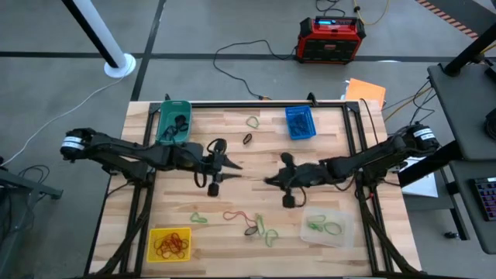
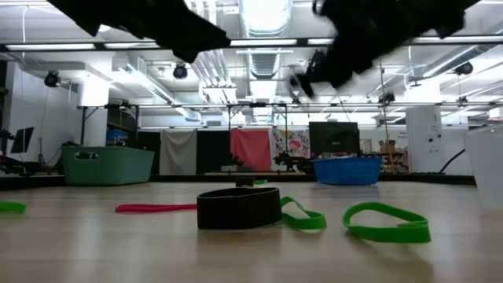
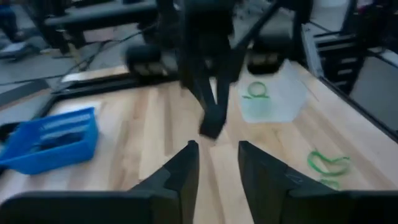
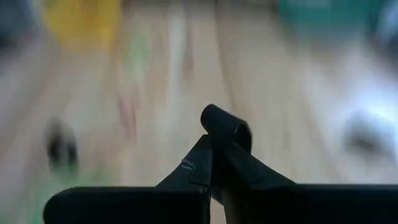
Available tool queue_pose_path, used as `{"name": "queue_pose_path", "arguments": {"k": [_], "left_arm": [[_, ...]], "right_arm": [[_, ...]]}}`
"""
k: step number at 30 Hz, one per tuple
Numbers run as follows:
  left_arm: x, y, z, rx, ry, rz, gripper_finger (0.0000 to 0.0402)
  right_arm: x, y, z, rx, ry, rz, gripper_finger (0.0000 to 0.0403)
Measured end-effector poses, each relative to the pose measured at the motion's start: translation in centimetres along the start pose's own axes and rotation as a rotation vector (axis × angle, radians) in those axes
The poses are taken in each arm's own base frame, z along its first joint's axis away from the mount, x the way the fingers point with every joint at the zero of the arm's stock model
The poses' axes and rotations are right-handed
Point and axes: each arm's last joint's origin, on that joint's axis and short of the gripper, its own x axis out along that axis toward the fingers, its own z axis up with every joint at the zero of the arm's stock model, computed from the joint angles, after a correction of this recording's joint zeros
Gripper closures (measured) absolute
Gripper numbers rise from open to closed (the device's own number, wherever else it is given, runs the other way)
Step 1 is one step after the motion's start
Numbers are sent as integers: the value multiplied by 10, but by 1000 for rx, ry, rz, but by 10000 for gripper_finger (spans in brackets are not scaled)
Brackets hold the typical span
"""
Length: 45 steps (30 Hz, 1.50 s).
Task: Sort rubber bands into baskets
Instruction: Put the thick black rubber band into the light blue bin
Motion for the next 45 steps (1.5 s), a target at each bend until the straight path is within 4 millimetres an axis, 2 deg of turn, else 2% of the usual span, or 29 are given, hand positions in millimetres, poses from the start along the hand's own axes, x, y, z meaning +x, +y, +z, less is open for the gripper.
{"name": "queue_pose_path", "arguments": {"k": [3,8,13,18,21,24,31,39,45], "left_arm": [[5,-3,-4,-2,19,-23,281],[13,-7,-7,2,11,-36,228],[20,-7,-11,14,2,-35,191],[26,-7,-12,11,-18,-30,185],[28,-7,-14,6,-16,-22,200],[30,-7,-16,3,-5,-23,237],[30,-7,-16,1,0,-23,384],[28,-7,-17,-2,19,1,399],[20,-3,-16,-33,74,115,400]], "right_arm": [[6,2,17,-83,-234,-4,393],[17,2,22,-171,-395,-40,394],[32,2,19,-177,-457,-61,394],[43,1,19,-168,-465,-76,394],[49,1,22,-175,-467,-81,394],[51,1,24,-176,-473,-81,394],[50,1,25,-175,-459,-80,393],[49,-1,25,-132,-440,-95,369],[34,-14,38,-43,-376,-127,306]]}}
